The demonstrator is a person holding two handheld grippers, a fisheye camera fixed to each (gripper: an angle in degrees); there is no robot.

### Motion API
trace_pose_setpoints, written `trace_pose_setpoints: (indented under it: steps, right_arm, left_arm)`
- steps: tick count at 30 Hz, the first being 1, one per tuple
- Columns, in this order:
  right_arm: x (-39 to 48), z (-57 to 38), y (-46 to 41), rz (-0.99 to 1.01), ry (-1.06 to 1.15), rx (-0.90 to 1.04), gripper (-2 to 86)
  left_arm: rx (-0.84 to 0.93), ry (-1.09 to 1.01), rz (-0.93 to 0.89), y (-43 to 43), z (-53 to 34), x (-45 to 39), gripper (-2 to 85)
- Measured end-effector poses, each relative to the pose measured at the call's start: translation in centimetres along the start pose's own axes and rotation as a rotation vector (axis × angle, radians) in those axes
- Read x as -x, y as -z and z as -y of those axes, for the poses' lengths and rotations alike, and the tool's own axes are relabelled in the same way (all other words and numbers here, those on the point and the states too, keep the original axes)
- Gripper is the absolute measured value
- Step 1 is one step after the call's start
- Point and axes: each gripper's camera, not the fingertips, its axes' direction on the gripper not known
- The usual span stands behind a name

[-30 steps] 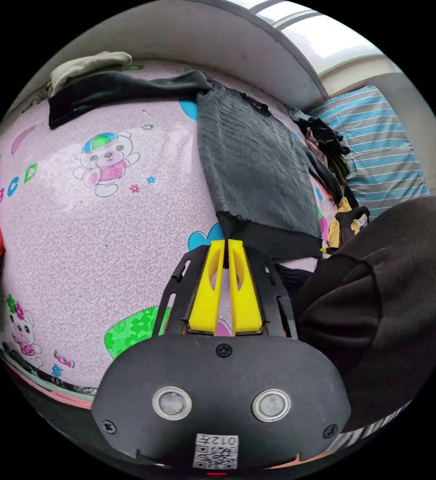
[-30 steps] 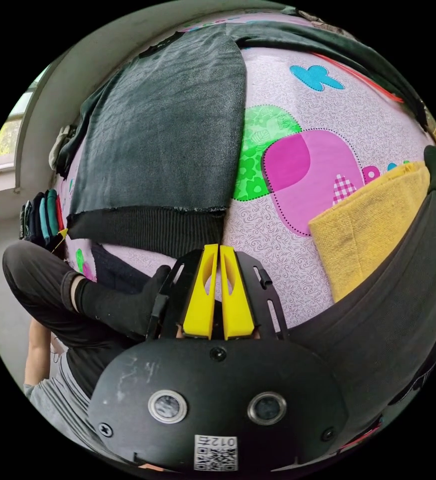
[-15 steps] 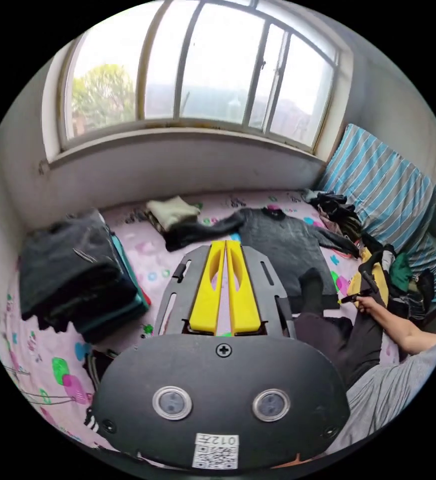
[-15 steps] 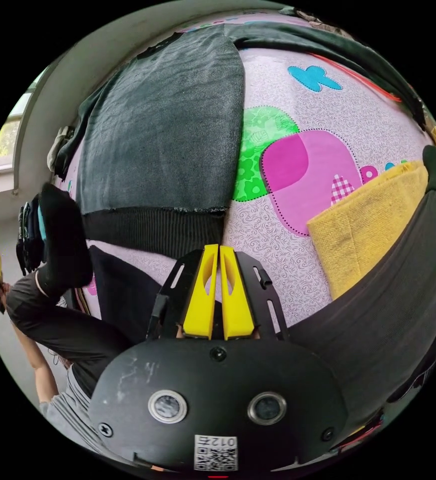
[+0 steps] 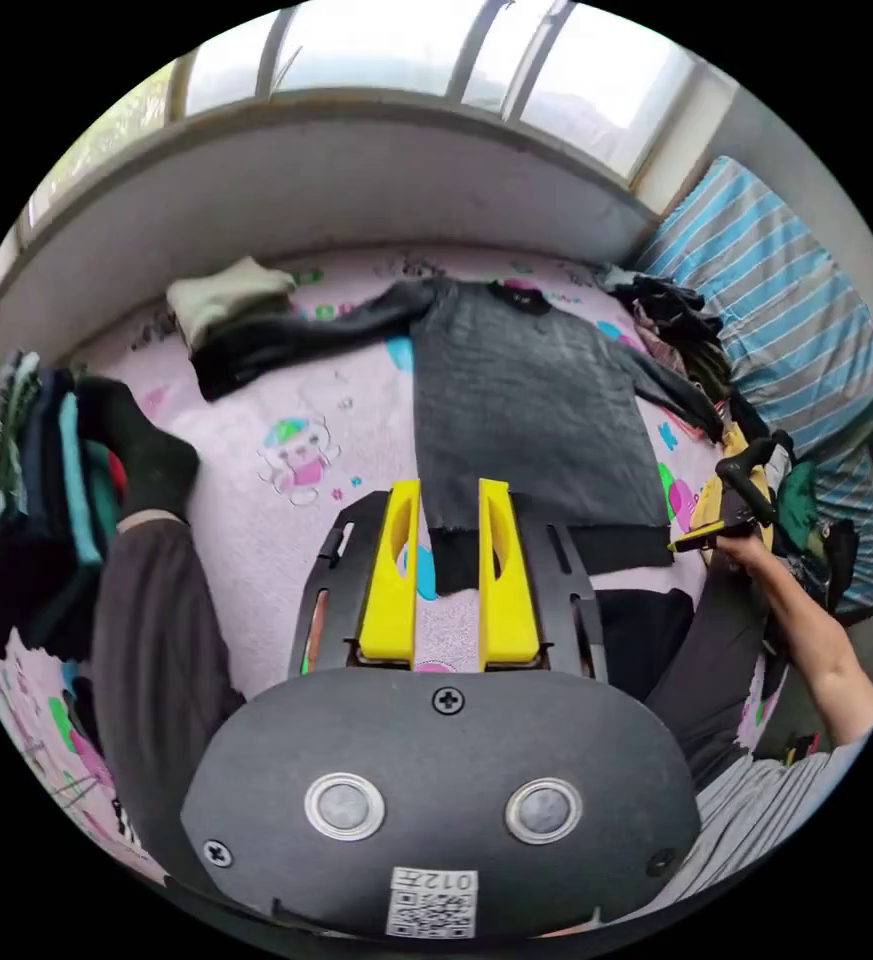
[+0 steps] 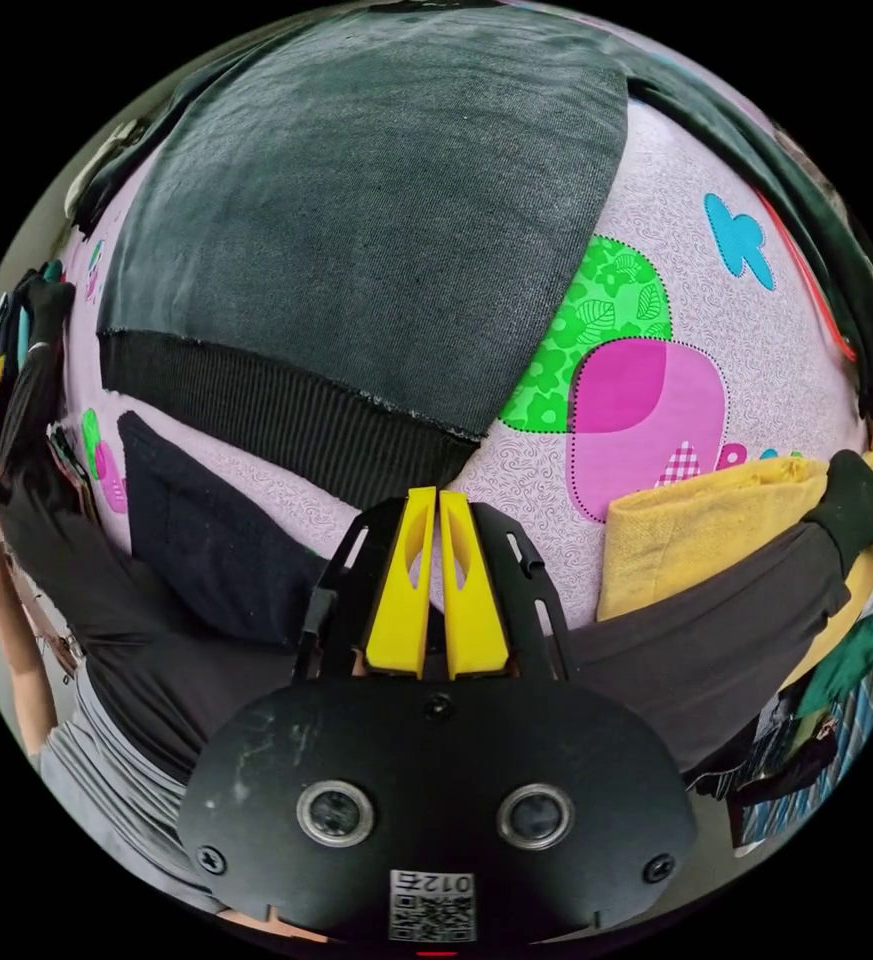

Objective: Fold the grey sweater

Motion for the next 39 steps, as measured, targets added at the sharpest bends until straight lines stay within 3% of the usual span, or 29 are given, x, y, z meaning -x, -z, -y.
trace_pose_setpoints:
  steps: [4,10,22,30,35,39]
  right_arm:
    - [0.0,0.1,1.9,0.045,0.008,0.024,-0.7]
    - [0.9,0.2,4.7,0.074,0.020,0.047,-0.6]
    - [4.9,0.0,10.2,-0.001,0.144,0.115,-0.8]
    - [6.0,-2.2,13.1,-0.041,0.162,0.155,-0.8]
    - [6.7,-3.3,15.4,0.016,0.135,0.133,0.4]
    - [6.9,-4.3,17.6,0.050,0.099,0.133,4.6]
  left_arm:
    - [0.130,0.085,-0.020,-8.5,1.4,0.7,11.1]
    - [0.271,0.112,-0.069,-14.6,4.2,1.0,11.9]
    - [0.435,-0.081,0.018,-16.8,10.3,-1.1,1.0]
    - [0.607,-0.227,0.030,-18.0,12.6,-2.6,0.5]
    - [0.612,-0.261,0.075,-18.3,13.1,-3.5,1.1]
    - [0.583,-0.178,-0.031,-17.4,13.3,-1.5,2.1]
